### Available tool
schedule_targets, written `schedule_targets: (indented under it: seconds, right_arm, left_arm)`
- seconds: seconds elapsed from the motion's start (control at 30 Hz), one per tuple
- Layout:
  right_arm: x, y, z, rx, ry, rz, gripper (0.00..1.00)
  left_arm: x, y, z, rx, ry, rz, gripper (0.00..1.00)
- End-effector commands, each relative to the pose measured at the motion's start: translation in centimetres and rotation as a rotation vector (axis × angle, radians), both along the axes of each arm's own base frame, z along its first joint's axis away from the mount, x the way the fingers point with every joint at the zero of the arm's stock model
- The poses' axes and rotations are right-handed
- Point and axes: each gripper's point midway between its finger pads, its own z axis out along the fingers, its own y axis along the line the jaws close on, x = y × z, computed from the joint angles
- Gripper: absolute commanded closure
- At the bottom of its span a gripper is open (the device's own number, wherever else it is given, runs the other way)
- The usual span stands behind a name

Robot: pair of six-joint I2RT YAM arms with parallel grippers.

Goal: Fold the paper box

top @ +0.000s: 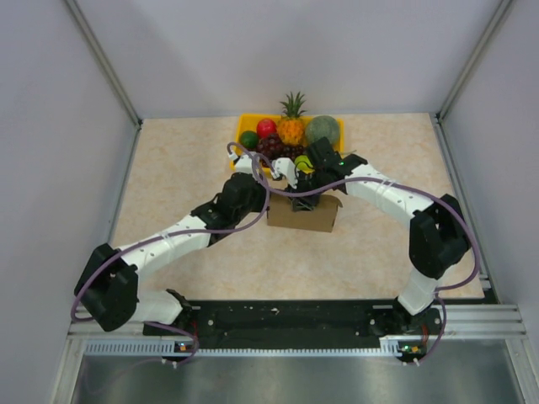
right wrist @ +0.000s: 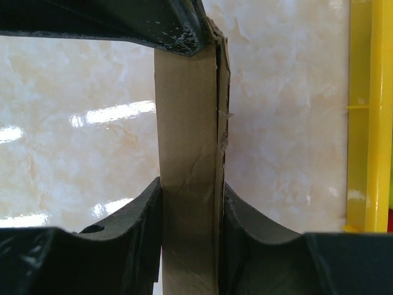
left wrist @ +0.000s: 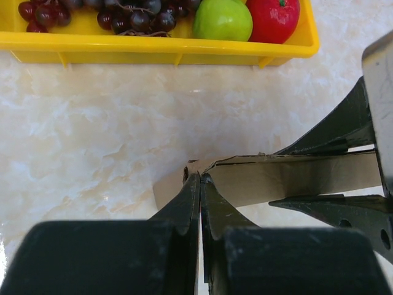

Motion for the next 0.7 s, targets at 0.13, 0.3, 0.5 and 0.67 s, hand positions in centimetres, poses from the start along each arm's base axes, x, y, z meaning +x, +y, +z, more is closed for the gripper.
schedule_targets:
  seconds: [0.13,0.3,0.5,0.67]
  right_arm:
    - [-0.6,2.7,1.3,0.071,0.004,0.064,0.95]
    - [-0.7,2.5,1.2,0.067,0.003,0.059,0.95]
    - [-0.7,2.5,1.4,0.07,-0.003,0.06,0.95]
    - [-0.6,2.4,1.5,0.066,-0.009,0.057,0.95]
  left_arm:
    - [-1.9,-2.0,-0.8,-0.086,0.136,-0.046,1.0]
    - [-2.2,-1.4,-2.3,-0.102,0.174,-0.014,1.0]
    - [-2.3,-0.2,-2.7,-0.083,0.12,-0.007,1.0]
    - [-2.1,1.6,-2.6,0.034,0.057,-0.02,1.0]
